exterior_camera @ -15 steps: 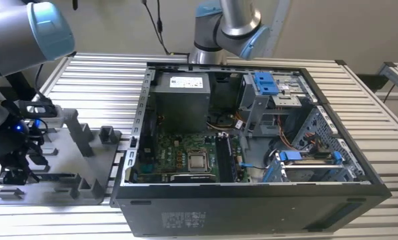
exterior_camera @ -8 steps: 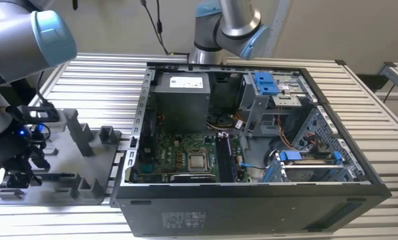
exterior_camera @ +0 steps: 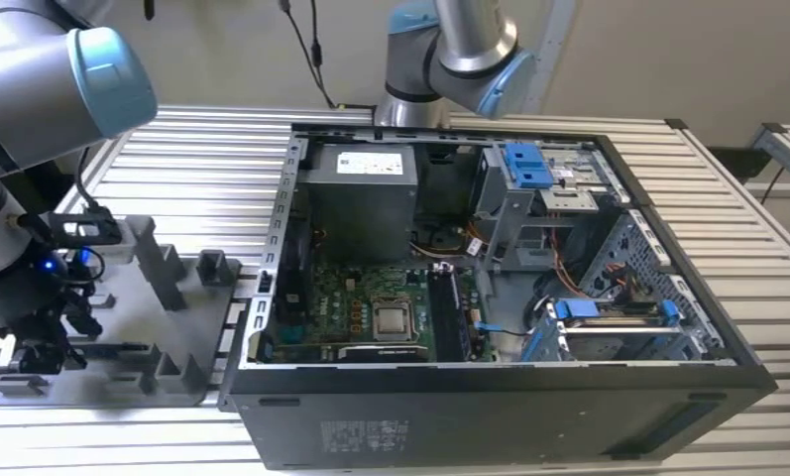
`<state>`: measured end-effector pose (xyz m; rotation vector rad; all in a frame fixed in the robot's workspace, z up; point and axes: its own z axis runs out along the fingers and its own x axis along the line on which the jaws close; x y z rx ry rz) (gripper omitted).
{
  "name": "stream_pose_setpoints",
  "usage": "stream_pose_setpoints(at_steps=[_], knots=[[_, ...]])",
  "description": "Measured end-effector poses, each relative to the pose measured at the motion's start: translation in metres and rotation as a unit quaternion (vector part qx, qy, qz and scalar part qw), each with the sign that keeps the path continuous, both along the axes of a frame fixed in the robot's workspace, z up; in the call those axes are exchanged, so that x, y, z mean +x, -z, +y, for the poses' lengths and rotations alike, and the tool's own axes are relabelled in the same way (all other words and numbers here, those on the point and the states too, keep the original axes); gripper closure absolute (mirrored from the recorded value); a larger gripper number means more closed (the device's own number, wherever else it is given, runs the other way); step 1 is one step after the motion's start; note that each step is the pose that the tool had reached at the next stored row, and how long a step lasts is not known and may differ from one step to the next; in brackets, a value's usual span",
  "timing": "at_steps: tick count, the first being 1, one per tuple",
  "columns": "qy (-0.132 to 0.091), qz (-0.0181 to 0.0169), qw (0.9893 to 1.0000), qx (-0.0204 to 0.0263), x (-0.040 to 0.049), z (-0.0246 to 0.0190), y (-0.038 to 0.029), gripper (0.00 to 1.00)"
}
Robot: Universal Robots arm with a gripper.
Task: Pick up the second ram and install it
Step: 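Pick up the second ram and move it above second insertion slot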
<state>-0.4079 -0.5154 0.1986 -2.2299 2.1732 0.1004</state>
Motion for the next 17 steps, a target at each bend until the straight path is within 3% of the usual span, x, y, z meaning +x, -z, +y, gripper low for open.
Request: stream_pose_setpoints(at_steps=[5, 6, 8, 10, 11, 16, 17], knots=[[0.000, -0.0005, 1.0000, 0.0001, 0.0000, 0.0000, 0.0001, 0.52], [0.000, -0.0006, 1.0000, 0.0000, 0.0000, 0.0000, 0.0001, 0.54], [0.000, -0.0008, 1.0000, 0.0000, 0.0000, 0.0000, 0.0001, 0.67], [0.000, -0.0009, 1.0000, 0.0000, 0.0000, 0.0001, 0.0001, 0.67], [0.000, -0.0010, 1.0000, 0.0000, 0.0000, 0.0000, 0.0001, 0.73], [0.000, -0.0014, 1.0000, 0.0000, 0.0000, 0.0000, 0.0001, 0.76], [0.000, -0.0015, 1.0000, 0.0000, 0.0000, 0.0000, 0.0001, 0.83]])
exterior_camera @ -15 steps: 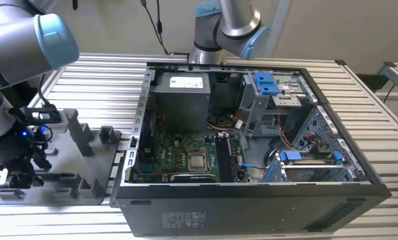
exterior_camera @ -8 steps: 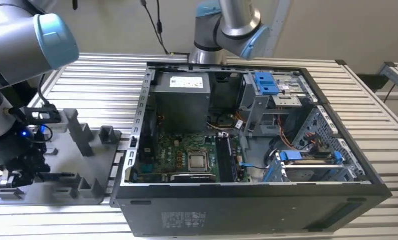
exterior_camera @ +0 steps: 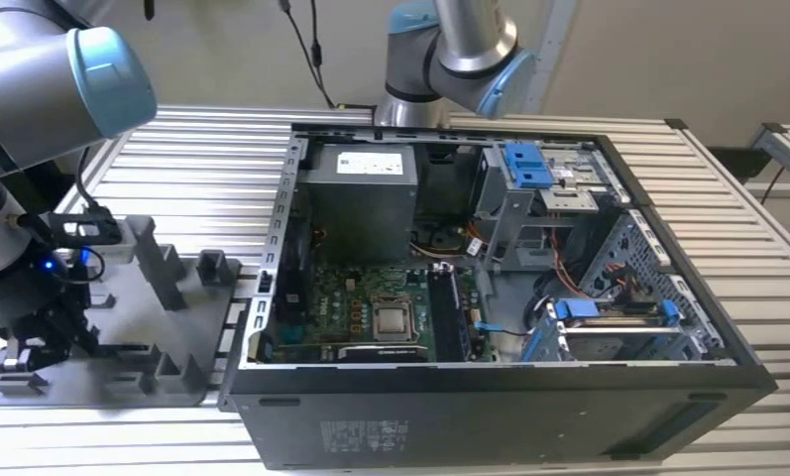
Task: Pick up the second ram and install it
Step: 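Pick up the second ram and move it above second insertion slot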
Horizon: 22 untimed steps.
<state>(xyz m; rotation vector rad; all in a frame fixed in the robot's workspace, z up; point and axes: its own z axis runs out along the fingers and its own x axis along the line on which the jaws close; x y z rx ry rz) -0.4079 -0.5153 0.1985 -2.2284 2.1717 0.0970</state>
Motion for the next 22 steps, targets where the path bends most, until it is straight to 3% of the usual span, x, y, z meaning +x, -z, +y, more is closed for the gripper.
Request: stream_pose_setpoints(at_steps=[22], knots=[[0.000, -0.0019, 1.0000, 0.0001, 0.0000, 0.0000, -0.0006, 0.86]])
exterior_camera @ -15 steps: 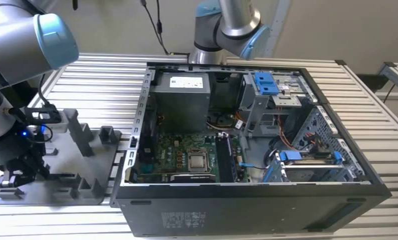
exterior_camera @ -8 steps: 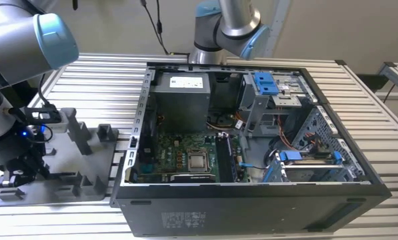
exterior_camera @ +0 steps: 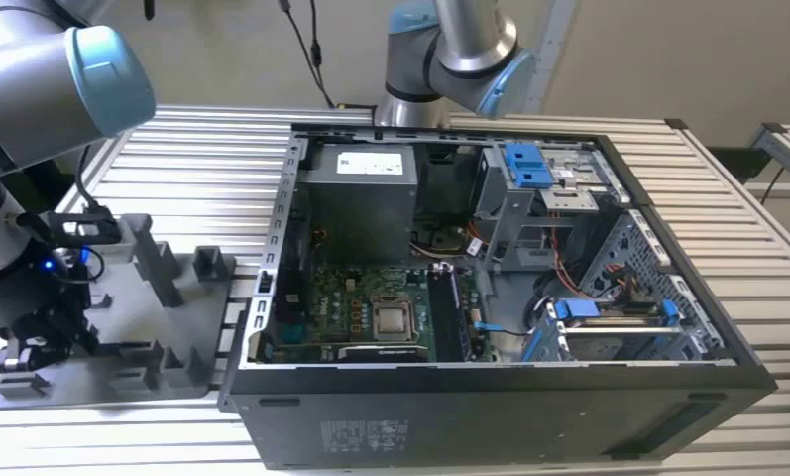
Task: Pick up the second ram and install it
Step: 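Pick up the second ram and move it above second insertion slot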
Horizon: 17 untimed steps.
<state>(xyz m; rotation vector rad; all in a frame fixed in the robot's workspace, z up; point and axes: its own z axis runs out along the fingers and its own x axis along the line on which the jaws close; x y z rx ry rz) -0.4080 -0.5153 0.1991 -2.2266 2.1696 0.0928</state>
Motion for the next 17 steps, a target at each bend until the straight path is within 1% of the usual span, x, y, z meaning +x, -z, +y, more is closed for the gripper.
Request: stream_pose_setpoints(at_steps=[13, 17], knots=[[0.000, 0.0002, 1.0000, -0.0001, 0.0001, 0.0000, -0.0175, 0.86], [0.000, 0.0003, 1.0000, -0.0001, -0.0001, 0.0001, -0.0240, 0.86]])
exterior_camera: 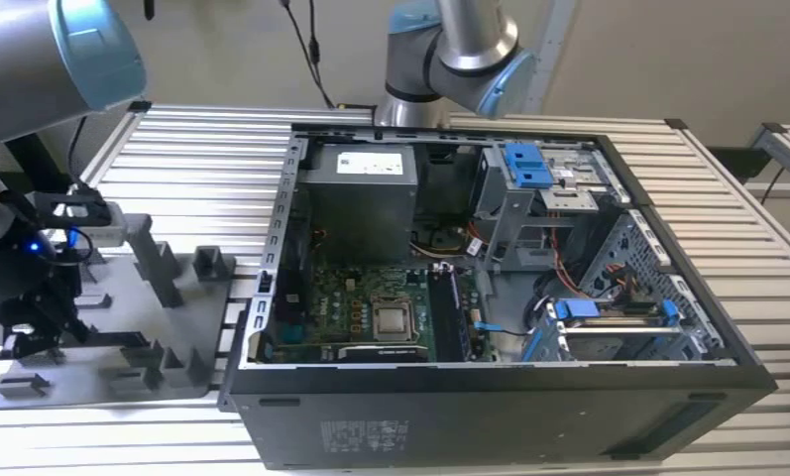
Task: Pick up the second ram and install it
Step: 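Pick up the second ram and move it above second insertion slot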
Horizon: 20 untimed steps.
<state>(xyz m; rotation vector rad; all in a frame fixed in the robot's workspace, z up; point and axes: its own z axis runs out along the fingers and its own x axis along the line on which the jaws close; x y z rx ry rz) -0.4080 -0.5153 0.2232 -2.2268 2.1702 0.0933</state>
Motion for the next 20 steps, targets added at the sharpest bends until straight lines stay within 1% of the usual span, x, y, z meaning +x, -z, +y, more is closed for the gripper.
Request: stream_pose_setpoints(at_steps=[2, 9, 20], knots=[[0.000, 0.0000, 1.0000, 0.0000, 0.0000, 0.0000, -0.0027, 0.86], [0.004, 0.0000, 1.0000, 0.0000, 0.0001, -0.0001, -0.0088, 0.86], [0.004, 0.0000, 1.0000, 0.0000, 0.0001, 0.0000, -0.0268, 0.86]])
